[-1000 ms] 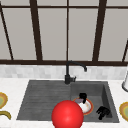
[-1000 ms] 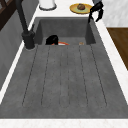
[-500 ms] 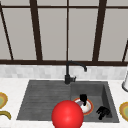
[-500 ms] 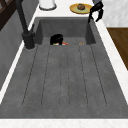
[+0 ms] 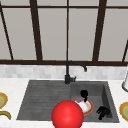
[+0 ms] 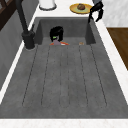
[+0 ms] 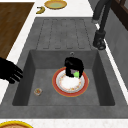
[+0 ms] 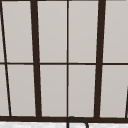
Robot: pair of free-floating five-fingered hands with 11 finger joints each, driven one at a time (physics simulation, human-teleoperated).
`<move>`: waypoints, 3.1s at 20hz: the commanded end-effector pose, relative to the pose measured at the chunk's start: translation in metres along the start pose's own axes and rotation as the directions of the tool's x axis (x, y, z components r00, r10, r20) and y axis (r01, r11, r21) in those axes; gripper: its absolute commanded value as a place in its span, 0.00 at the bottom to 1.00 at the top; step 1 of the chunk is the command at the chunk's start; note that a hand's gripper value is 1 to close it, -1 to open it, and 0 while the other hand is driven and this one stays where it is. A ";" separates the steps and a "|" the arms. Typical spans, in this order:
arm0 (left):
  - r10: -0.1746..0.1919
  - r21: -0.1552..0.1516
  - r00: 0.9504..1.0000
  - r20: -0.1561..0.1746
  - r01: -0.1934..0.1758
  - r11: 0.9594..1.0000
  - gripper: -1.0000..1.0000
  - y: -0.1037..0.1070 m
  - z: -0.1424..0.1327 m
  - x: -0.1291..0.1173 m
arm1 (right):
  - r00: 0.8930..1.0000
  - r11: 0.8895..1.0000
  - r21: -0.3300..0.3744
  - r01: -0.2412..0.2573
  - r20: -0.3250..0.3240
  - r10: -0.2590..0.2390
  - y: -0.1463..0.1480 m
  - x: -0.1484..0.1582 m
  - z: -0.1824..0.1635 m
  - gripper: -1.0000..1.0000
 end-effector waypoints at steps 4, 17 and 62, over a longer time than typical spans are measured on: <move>-0.013 -0.028 0.997 0.076 0.015 0.999 1.00 0.047 0.001 0.026 | 1.000 1.000 0.000 0.000 0.000 0.000 0.000 0.000 0.000 0.50; 0.001 -0.031 0.999 0.046 0.000 1.000 1.00 0.140 0.030 0.085 | 1.000 1.000 0.000 0.000 0.000 0.000 0.000 0.000 0.000 0.50; 0.003 -0.013 0.999 0.046 -0.002 1.000 1.00 0.374 0.252 0.230 | 1.000 1.000 0.000 0.000 0.000 0.000 0.000 0.000 0.000 0.50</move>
